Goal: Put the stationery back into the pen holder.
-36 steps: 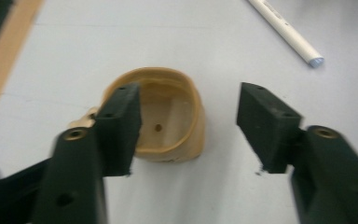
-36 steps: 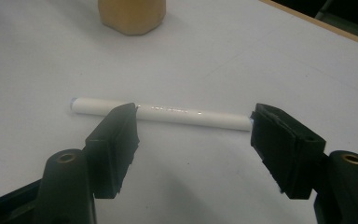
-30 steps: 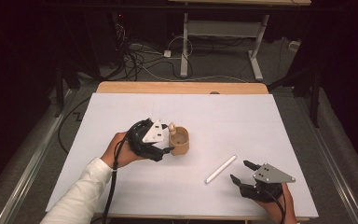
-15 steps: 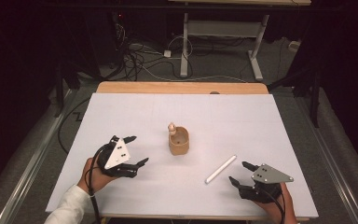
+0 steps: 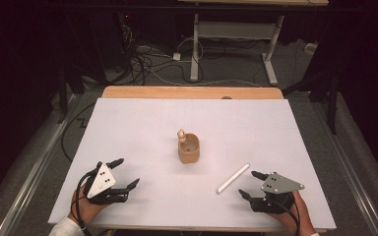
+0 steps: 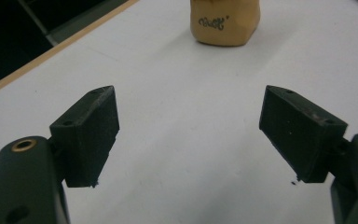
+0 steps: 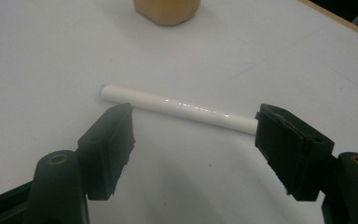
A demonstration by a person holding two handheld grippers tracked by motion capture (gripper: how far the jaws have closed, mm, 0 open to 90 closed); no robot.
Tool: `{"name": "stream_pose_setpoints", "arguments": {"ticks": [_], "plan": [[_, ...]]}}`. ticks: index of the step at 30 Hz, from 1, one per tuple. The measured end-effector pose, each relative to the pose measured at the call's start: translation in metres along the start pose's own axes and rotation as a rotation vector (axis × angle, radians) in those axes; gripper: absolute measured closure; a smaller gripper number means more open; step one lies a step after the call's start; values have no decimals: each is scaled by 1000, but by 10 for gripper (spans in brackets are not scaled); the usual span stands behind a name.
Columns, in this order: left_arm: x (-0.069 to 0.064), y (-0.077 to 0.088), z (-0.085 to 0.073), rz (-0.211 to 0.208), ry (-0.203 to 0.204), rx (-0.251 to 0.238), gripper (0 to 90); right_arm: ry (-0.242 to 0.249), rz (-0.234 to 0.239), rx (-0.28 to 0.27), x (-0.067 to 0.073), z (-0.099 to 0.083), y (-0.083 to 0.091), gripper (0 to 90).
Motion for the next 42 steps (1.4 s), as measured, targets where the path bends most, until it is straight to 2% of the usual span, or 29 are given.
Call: {"name": "stream_pose_setpoints", "arguments": {"ticks": [1,2,3,4,7,9,12,14,15,18,22,24,26,27,28,29,31,32,33,34,36,38,42], "plan": [[-1,1,-3,1,3,2,191,0,0,0,0,0,0,280],[-3,2,-8,-7,10,10,191,38,18,20,-2,3,-1,280],[-3,2,-8,-7,10,10,191,38,18,20,-2,3,-1,280],[-4,3,-12,-5,19,11,192,72,42,50,-6,7,-3,279],[-6,4,-15,9,17,5,195,142,45,112,-11,15,-4,272],[-7,5,-16,6,17,11,194,185,62,135,-14,20,-3,272],[-7,3,-18,1,37,17,192,250,69,173,-16,30,-2,273],[-6,2,-19,8,27,21,192,266,73,184,-16,33,-3,274],[-6,1,-19,5,29,24,192,292,69,214,-17,38,-5,283],[-7,0,-20,-6,40,35,192,306,64,240,-20,42,-9,283],[-6,-1,-20,-6,27,33,192,304,64,247,-21,44,-12,283],[-7,-2,-21,-17,38,41,192,311,61,257,-22,45,-14,283],[-7,-2,-21,-18,37,45,192,338,69,270,-21,47,-16,283],[-7,-3,-21,-20,37,46,192,364,66,297,-20,50,-19,283],[-6,-3,-20,-15,27,41,192,364,66,297,-20,50,-19,283],[-7,-3,-20,-21,34,49,192,374,74,308,-18,52,-20,284],[-7,-3,-20,-21,32,49,192,440,96,346,-16,61,-26,303],[-7,-3,-20,-20,31,49,192,440,96,346,-16,61,-26,303],[-7,-3,-20,-21,32,47,192,474,109,376,-14,68,-31,320],[-7,-3,-20,-21,33,47,192,474,109,376,-14,68,-31,320],[-7,-3,-20,-24,33,47,192,536,146,415,-10,78,-39,364],[-7,-3,-20,-23,30,48,192,549,156,429,-8,81,-42,373],[-7,-3,-20,-26,29,45,192,627,204,482,-1,91,-52,427]]}}
Point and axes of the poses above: each handheld gripper's, and its own axes: y roughly backward along the jaws, z roughly out of its top, x roughly to its left, the point moved 1 cm from there along -y, roughly forward along the jaws, and after that the axes turned 14 degrees about x, right-handed, at the moved point
